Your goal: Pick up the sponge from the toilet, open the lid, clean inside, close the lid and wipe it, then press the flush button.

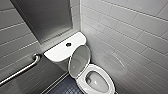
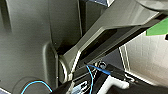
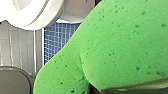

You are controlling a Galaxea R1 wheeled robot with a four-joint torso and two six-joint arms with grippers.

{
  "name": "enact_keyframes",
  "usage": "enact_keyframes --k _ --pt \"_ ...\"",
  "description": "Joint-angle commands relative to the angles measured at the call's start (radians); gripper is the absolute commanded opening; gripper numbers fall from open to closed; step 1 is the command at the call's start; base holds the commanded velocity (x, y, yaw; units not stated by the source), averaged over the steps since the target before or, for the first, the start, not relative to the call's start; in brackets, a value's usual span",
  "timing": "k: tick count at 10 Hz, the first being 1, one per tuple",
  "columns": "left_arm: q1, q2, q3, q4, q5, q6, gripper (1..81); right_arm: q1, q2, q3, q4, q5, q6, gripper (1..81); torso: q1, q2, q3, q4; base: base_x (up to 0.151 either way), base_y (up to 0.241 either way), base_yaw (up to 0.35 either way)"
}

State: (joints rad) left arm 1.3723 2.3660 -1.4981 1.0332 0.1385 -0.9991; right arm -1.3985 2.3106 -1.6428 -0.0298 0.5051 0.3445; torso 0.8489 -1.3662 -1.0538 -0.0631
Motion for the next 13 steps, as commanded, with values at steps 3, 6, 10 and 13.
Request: enact_keyframes --k 3,6,10,13 --pt "0.017 0.053 -0.030 0.011 0.038 0.008 81.1 0.236 -0.133 0.170 -0.019 -0.135 0.016 1.0 0.000 0.000 0.000 0.000 0.000 0.000 0.000" --pt "0.029 0.106 -0.094 0.011 0.036 0.010 81.1 0.394 -0.103 0.184 -0.015 -0.250 0.018 1.0 0.000 0.000 0.000 0.000 0.000 0.000 0.000" --pt "0.037 0.164 -0.174 0.010 0.036 0.008 81.1 0.615 -0.017 0.143 0.047 -0.408 0.022 1.0 0.000 0.000 0.000 0.000 0.000 0.000 0.000" --pt "0.037 0.185 -0.200 0.010 0.036 0.008 81.1 0.741 0.080 0.022 0.088 -0.512 0.022 1.0 0.000 0.000 0.000 0.000 0.000 0.000 0.000"
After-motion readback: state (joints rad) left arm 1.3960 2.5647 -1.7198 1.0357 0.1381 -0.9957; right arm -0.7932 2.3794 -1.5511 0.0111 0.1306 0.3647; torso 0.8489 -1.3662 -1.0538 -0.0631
